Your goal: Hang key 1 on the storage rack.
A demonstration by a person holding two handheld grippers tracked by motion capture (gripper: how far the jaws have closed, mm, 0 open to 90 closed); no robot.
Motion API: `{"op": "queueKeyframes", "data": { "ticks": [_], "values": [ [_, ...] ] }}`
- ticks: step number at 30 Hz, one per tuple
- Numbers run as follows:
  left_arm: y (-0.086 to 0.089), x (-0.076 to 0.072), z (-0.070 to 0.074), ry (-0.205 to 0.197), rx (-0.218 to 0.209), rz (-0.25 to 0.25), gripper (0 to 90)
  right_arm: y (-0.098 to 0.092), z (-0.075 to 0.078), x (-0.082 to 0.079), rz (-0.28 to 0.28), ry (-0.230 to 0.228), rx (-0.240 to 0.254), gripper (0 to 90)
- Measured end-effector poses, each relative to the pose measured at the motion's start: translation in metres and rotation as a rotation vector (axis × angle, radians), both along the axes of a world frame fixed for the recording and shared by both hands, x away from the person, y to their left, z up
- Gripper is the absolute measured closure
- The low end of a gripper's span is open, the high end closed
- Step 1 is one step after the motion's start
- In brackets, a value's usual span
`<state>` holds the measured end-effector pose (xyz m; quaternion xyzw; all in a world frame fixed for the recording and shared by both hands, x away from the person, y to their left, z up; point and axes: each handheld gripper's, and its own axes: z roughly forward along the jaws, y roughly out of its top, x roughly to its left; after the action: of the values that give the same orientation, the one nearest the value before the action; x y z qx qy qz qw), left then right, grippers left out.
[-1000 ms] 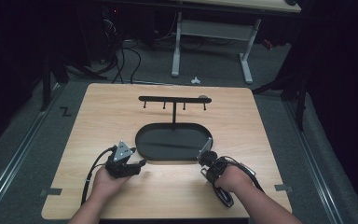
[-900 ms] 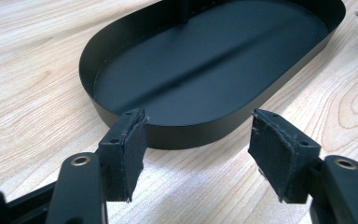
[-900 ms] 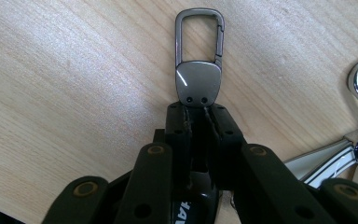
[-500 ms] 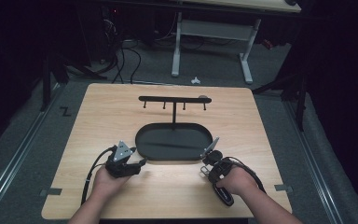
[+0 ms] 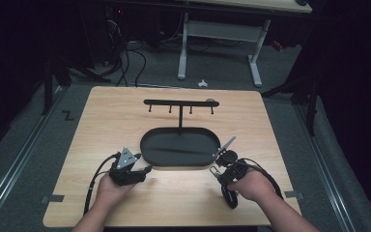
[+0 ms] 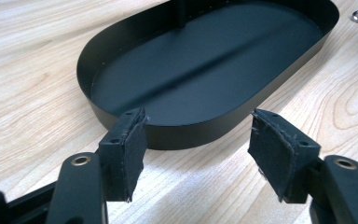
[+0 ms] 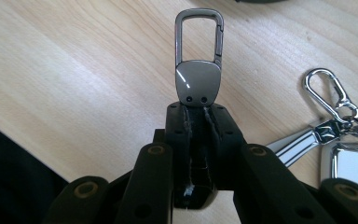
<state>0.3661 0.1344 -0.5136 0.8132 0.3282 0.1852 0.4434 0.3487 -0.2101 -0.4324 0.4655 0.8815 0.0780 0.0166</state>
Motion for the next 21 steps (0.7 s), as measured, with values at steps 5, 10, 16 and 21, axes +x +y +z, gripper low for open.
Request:
{"op": "queueKeyframes", "data": {
  "ticks": [5, 10, 16, 21],
  "values": [
    [0.001, 0.0, 0.0, -0.009, 0.003, 0.008, 36.9, 0.0, 0.009, 0.0, 0.013, -0.023, 0.013, 80.4],
    [0.001, 0.002, -0.001, -0.008, 0.01, 0.01, 36.9, -0.001, 0.021, 0.006, 0.005, -0.053, 0.048, 80.5],
    [0.0, 0.004, -0.002, -0.009, 0.012, 0.01, 36.9, 0.002, 0.031, 0.014, 0.003, -0.075, 0.045, 80.5],
    [0.001, 0.003, 0.0, -0.013, 0.016, 0.006, 36.9, 0.006, 0.042, 0.02, 0.001, -0.106, 0.034, 80.5]
  ]
}}
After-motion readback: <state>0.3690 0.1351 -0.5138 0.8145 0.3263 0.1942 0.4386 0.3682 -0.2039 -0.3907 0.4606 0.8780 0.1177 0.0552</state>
